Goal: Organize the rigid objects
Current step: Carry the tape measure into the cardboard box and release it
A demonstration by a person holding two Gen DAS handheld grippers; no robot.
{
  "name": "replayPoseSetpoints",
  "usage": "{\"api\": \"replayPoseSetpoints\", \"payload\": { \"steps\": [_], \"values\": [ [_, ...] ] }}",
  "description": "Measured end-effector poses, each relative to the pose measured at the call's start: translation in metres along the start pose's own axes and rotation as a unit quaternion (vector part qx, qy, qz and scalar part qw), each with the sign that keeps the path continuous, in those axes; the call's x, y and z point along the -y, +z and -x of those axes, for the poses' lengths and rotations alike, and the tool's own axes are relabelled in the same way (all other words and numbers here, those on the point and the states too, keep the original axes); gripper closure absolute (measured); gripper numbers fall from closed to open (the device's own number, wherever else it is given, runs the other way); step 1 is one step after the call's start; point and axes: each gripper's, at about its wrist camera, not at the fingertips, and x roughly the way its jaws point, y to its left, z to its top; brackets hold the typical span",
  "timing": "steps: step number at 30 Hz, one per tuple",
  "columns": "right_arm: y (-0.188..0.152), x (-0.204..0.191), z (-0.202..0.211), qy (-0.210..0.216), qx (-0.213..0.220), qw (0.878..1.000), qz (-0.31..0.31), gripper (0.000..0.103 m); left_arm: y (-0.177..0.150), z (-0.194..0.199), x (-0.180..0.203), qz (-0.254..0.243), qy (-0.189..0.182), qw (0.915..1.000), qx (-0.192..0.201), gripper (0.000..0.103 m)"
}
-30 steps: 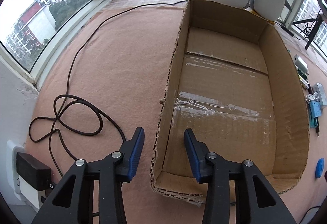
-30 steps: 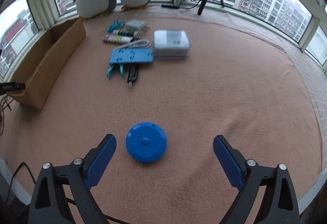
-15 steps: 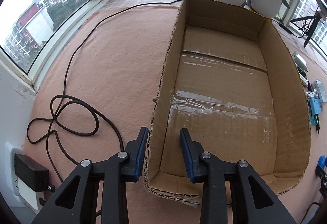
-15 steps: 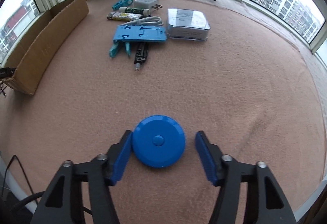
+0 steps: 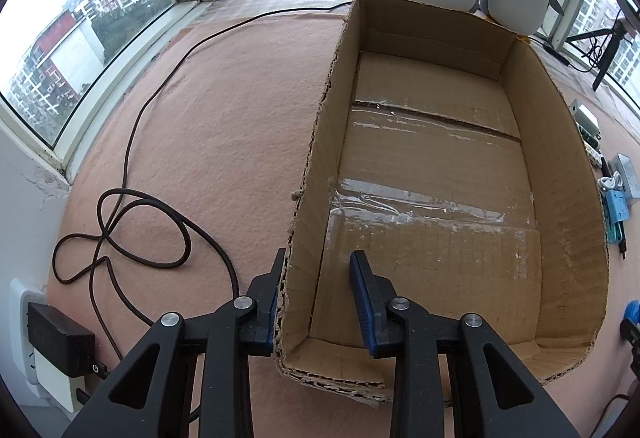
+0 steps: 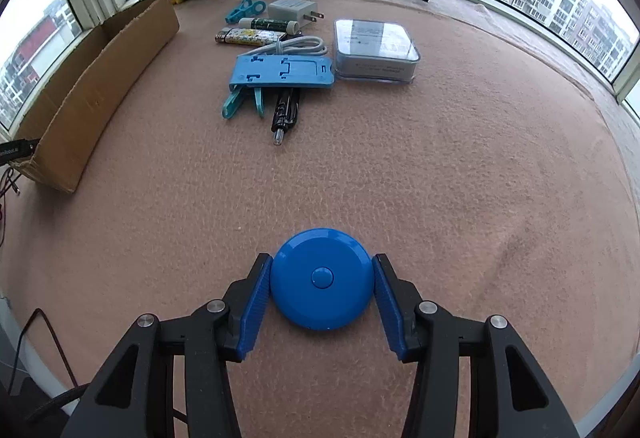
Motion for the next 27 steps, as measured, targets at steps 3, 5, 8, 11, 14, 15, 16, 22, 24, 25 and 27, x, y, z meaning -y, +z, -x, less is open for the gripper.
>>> {"api": "replayPoseSetpoints", "payload": {
  "steps": [3, 5, 8, 11, 14, 15, 16, 22, 24, 25, 27],
  "values": [
    [0.002, 0.001, 0.005, -0.001, 0.007, 1.000, -0.002, 0.057, 0.000, 0.000, -0.001, 0.001, -0.001, 1.0000, 0.000, 0.071],
    [0.006, 0.001, 0.009, 0.001, 0.013, 1.000, -0.003, 0.057, 0.000, 0.001, -0.002, 0.001, -0.001, 1.0000, 0.000, 0.071],
    [0.017, -0.003, 0.020, 0.007, 0.026, 1.000, 0.003, 0.057, 0.000, 0.001, -0.002, 0.002, -0.001, 1.0000, 0.000, 0.071],
    [0.036, -0.014, 0.033, 0.026, 0.047, 0.998, 0.010, 0.057, 0.000, 0.001, -0.002, 0.002, -0.002, 1.0000, 0.000, 0.071],
    [0.062, -0.040, 0.047, 0.053, 0.075, 0.995, 0.031, 0.057, 0.000, 0.001, -0.002, 0.001, -0.001, 1.0000, 0.000, 0.071],
    [0.071, -0.050, 0.050, 0.062, 0.082, 0.994, 0.041, 0.057, 0.000, 0.001, -0.001, 0.001, -0.001, 1.0000, -0.001, 0.071],
    [0.077, -0.059, 0.052, 0.068, 0.086, 0.993, 0.048, 0.057, 0.000, 0.001, -0.001, 0.001, -0.002, 1.0000, 0.000, 0.071],
    [0.120, -0.132, 0.057, 0.115, 0.115, 0.980, 0.115, 0.057, 0.001, 0.001, -0.004, 0.007, -0.009, 0.9999, -0.002, 0.071],
    [0.128, -0.151, 0.049, 0.126, 0.112, 0.977, 0.132, 0.057, 0.001, 0.001, -0.004, 0.008, -0.010, 0.9999, -0.001, 0.071],
    [0.133, -0.162, 0.045, 0.131, 0.108, 0.975, 0.141, 0.057, 0.001, 0.000, -0.004, 0.008, -0.010, 0.9999, -0.001, 0.071],
    [0.140, -0.180, 0.036, 0.138, 0.102, 0.973, 0.158, 0.057, 0.001, 0.000, -0.003, 0.008, -0.012, 0.9999, -0.001, 0.072]
  ]
}}
